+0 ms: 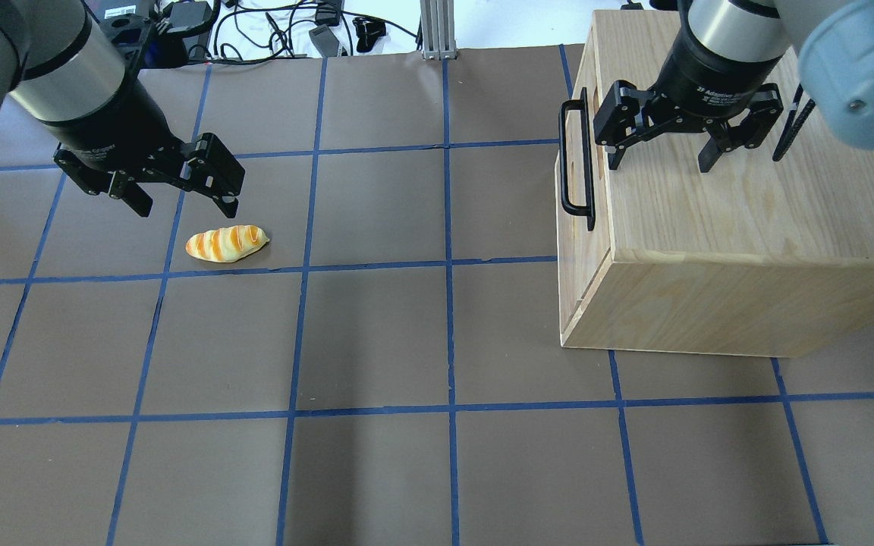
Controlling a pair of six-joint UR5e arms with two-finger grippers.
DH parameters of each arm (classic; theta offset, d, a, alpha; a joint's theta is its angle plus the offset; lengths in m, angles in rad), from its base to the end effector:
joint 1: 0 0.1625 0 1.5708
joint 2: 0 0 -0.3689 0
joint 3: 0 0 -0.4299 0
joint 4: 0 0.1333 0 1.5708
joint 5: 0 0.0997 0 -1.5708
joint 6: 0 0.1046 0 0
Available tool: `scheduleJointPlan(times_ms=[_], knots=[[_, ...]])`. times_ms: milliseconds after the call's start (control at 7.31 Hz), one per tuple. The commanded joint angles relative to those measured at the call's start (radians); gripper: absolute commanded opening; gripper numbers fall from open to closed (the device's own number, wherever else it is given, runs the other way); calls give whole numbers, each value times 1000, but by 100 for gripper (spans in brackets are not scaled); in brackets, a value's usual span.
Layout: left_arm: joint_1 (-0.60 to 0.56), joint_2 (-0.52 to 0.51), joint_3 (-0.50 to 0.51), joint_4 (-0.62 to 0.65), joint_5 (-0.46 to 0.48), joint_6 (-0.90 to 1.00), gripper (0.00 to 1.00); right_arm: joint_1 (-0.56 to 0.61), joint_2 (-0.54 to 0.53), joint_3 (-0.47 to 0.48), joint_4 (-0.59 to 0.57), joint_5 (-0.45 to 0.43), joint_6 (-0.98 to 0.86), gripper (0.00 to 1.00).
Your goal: Open upper drawer
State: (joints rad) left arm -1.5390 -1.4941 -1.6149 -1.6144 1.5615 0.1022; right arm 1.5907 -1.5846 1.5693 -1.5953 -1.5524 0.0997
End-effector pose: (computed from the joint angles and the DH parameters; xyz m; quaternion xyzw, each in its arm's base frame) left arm -0.1183 -0.5040 0.4386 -0.0352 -0.9994 -0.0052 0.0050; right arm 0.1457 -0.5257 0.4374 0.0397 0.9990 -0.0193 0.0104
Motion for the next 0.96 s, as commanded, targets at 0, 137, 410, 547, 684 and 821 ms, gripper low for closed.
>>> scheduleJointPlan(times_ms=[0, 137, 410, 547, 684, 821], knots=[[2, -2, -5, 2, 0, 1, 100, 0, 0, 0, 0, 2, 0, 100], [2, -3, -5, 1, -1, 2, 100, -1, 0, 0, 0, 0, 0, 100], [16, -2, 4, -2, -5, 1, 100, 0, 0, 0, 0, 0, 0, 100], [17, -2, 6, -1, -11, -1, 100, 0, 0, 0, 0, 2, 0, 100], [11, -3, -3, -2, -6, -10, 100, 0, 0, 0, 0, 2, 0, 100], [17, -8, -2, -5, -5, -16, 100, 0, 0, 0, 0, 0, 0, 100]])
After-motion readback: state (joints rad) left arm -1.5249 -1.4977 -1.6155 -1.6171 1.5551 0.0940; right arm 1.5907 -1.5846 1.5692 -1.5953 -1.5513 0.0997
